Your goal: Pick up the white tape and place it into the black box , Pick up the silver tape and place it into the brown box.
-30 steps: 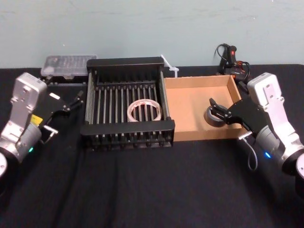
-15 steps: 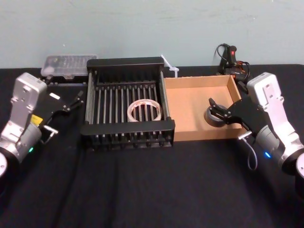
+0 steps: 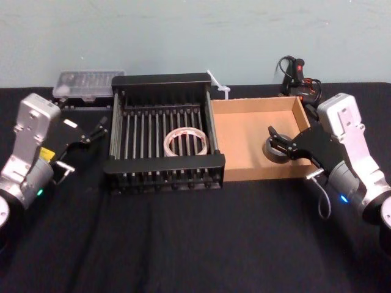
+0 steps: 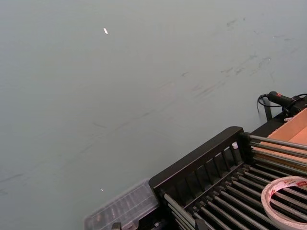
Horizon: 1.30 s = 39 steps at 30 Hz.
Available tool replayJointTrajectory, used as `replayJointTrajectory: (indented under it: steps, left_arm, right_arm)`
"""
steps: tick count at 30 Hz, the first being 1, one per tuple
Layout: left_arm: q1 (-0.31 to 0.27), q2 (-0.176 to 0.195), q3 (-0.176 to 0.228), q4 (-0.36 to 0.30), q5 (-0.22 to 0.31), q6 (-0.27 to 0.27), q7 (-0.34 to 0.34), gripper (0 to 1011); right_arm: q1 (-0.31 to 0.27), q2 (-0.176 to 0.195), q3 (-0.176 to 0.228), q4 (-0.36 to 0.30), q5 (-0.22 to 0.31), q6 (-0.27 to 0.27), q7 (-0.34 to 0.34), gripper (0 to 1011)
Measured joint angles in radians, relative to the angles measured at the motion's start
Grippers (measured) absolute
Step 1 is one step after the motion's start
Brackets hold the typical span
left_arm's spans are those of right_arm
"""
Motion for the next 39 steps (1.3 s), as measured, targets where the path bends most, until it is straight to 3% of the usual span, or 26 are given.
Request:
replayJointTrajectory:
  steps: [39]
  left_arm:
    - [0.000,0.000,0.000,0.000,0.000,0.000,0.000,1001]
  right_arm:
    - [0.000,0.000,0.000,0.000,0.001,0.000,0.000,1002]
